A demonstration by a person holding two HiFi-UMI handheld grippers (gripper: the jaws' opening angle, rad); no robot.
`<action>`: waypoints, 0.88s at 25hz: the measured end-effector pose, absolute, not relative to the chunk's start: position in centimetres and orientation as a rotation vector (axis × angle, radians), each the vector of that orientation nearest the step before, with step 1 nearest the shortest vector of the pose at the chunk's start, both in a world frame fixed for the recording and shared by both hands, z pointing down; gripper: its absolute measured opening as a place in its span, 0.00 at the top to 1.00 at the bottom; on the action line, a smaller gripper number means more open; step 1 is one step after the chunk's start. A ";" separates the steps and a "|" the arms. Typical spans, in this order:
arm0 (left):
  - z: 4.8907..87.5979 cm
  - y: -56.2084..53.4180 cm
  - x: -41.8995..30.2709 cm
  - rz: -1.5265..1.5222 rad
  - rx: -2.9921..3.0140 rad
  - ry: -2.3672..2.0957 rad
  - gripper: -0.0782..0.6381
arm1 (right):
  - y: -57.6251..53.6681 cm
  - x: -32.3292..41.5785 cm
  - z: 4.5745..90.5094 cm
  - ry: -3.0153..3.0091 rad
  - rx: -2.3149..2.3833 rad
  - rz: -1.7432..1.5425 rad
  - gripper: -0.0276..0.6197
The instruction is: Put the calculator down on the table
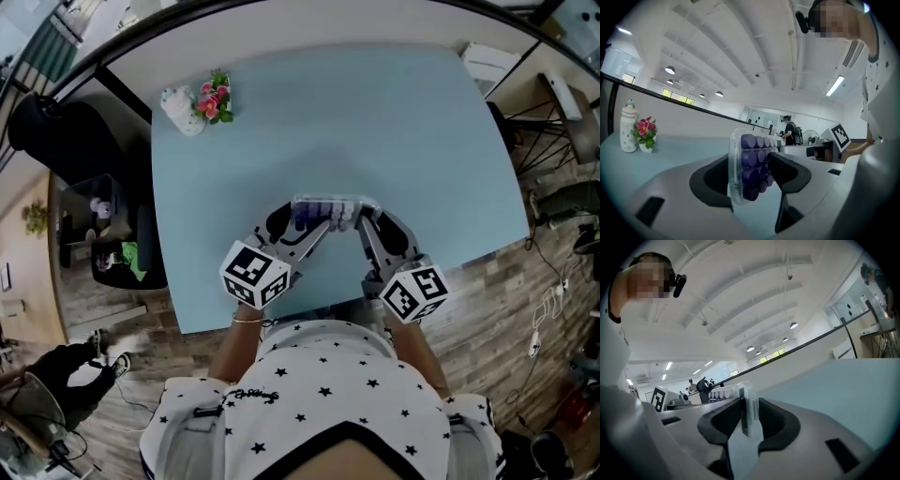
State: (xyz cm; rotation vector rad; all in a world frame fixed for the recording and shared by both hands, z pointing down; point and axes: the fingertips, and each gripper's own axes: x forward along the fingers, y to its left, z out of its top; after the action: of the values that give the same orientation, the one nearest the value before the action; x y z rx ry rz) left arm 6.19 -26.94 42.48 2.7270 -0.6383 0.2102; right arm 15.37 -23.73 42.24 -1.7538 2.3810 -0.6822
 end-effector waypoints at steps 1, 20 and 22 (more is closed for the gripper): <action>42.8 -27.1 6.1 0.211 2.718 -0.642 0.52 | -23.9 15.3 42.5 2.387 -1.754 -0.690 0.81; 49.6 -28.4 6.0 0.249 2.530 -0.831 0.52 | -26.9 15.5 49.1 2.590 -1.609 -0.932 0.80; 50.2 -28.5 6.1 0.256 2.524 -0.841 0.52 | -27.1 15.6 49.8 2.605 -1.597 -0.956 0.81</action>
State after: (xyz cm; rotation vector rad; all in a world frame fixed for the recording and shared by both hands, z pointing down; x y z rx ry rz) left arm 6.14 -28.46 50.19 2.5244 -0.8414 0.2558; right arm 15.61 -27.09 49.82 -1.5973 2.6046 -0.9561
